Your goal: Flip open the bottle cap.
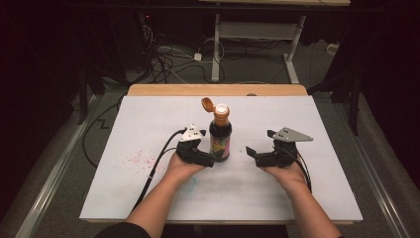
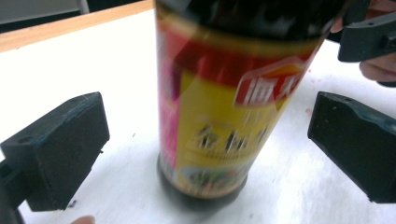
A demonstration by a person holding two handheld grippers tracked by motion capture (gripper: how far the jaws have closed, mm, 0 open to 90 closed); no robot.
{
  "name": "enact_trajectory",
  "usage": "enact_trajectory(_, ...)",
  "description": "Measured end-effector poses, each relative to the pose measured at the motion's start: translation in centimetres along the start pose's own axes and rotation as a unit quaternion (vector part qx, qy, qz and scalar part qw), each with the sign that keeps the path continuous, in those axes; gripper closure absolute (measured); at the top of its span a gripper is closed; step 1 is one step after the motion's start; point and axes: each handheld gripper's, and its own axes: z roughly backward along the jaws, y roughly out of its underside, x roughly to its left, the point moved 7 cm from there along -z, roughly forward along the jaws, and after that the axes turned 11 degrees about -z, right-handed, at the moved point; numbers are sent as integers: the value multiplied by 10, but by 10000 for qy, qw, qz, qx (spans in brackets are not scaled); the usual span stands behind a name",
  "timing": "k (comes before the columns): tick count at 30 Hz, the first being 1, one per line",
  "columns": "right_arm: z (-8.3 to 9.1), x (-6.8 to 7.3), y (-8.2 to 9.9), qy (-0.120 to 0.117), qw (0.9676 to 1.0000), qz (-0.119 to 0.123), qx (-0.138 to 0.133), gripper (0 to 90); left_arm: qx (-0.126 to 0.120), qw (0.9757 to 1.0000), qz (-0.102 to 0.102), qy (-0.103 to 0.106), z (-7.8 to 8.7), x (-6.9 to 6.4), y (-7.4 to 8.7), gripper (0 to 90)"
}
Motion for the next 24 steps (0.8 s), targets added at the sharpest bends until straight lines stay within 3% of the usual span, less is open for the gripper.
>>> enact_trajectory(11,10,-14,24,220,9997,-129,-38,0,170,9990,-68,-411,41,27,13,0)
enact_trajectory(24,33,-19,53,396,9991,-128,-18,0,49,9953,-151,-959,122,59,21,0)
